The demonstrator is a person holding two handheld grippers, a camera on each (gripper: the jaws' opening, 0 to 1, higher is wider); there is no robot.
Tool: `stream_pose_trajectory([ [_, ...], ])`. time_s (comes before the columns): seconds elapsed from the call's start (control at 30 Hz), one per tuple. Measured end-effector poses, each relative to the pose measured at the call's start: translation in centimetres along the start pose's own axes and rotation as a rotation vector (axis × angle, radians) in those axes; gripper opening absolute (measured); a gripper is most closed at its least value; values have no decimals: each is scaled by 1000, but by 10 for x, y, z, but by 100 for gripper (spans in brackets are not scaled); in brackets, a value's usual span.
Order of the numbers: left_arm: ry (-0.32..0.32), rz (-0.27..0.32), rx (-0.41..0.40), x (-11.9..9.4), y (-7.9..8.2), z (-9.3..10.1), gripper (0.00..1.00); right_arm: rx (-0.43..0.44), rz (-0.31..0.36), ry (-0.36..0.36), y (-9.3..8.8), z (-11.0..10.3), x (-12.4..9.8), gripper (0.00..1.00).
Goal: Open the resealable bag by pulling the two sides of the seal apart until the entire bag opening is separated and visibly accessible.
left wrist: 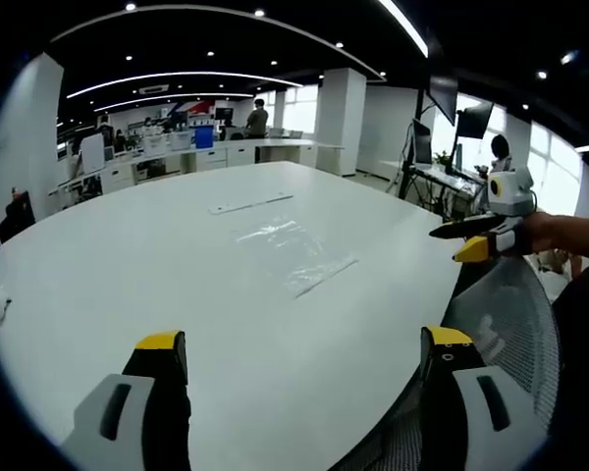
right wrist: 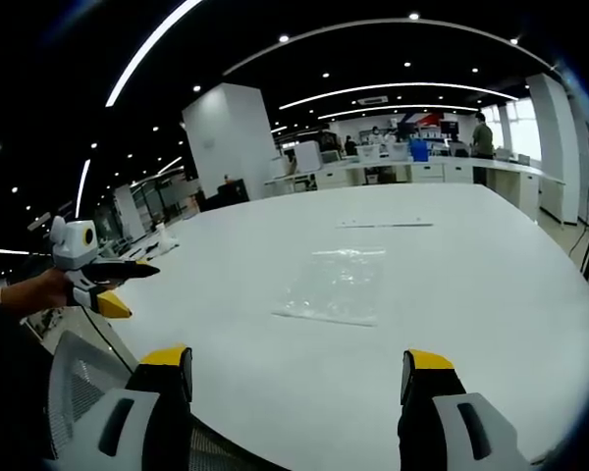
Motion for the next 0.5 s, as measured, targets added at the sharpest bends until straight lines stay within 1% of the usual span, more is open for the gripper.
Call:
stream_pose_trajectory([
  [0.5, -9, -9, 13, 4, 3, -1, 97, 1, -14, 3, -1, 1, 2, 87],
])
Point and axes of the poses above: the point that each gripper's makers call its tool centre point, and the gripper's own axes: x roughly forward along the fingers, z roughly to its right, y roughly out of its top, the point moved 7 cm from there along -x, roughly backward along the fingers, and after that the axes turned 7 degrees about y, right-handed, at the moved point
